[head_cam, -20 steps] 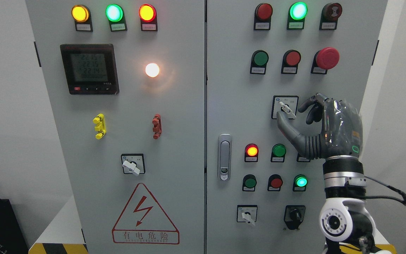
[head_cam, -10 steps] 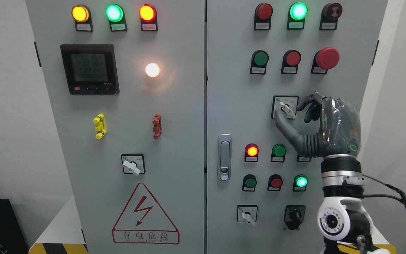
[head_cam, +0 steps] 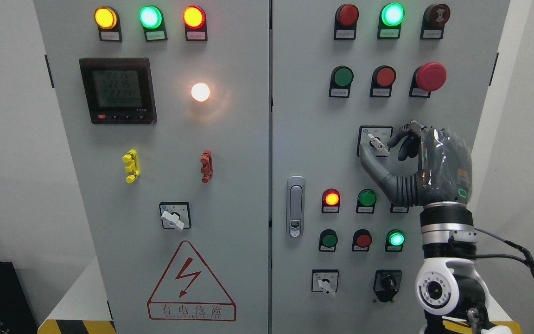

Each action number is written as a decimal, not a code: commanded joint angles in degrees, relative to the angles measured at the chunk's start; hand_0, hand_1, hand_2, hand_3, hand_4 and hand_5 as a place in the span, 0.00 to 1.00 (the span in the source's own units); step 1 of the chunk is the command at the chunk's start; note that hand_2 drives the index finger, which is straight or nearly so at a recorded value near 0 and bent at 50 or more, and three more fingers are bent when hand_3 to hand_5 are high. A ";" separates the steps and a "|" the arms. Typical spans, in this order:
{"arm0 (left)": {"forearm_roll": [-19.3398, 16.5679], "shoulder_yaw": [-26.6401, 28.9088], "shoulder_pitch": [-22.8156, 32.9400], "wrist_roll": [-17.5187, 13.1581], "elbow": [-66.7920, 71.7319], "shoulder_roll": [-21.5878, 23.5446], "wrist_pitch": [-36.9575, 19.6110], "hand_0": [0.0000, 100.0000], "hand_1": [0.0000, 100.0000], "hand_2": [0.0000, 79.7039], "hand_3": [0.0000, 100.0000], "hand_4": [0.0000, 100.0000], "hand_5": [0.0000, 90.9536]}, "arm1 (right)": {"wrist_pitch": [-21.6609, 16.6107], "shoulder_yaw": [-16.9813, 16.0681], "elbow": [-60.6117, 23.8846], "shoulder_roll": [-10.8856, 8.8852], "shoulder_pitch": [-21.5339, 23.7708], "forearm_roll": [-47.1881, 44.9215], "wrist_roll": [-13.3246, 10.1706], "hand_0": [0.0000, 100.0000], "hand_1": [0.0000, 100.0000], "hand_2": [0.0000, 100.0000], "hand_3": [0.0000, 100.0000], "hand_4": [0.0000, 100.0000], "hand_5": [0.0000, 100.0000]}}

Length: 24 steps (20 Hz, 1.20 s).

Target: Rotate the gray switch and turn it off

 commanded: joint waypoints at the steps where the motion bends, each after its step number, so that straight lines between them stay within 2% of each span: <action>1: -0.44 1.85 0.07 -0.03 1.32 0.00 0.04 0.12 0.39 0.00 0.00 0.00 0.00 | 0.18 -1.26 0.65 0.02 -0.07 0.09 0.22 0.11 0.42 0.61 0.86 0.83 1.00; 4: -0.44 1.85 0.07 -0.03 1.32 0.00 0.04 0.12 0.39 0.00 0.00 0.00 0.00 | 0.44 -1.26 0.65 0.02 -0.07 0.09 0.22 0.11 0.43 0.61 0.86 0.83 1.00; 14: -0.44 1.85 -0.01 -0.03 1.32 0.00 -0.04 0.12 0.39 0.00 0.00 0.00 0.00 | 0.97 -1.18 1.00 0.02 -0.68 0.09 0.22 0.23 0.42 0.62 0.87 0.84 1.00; 24: -0.44 1.85 -0.01 0.06 1.32 0.00 -0.04 0.12 0.39 0.00 0.00 0.00 0.00 | 1.50 -1.00 1.18 0.02 -0.94 1.06 0.22 0.25 0.42 0.63 0.88 0.84 1.00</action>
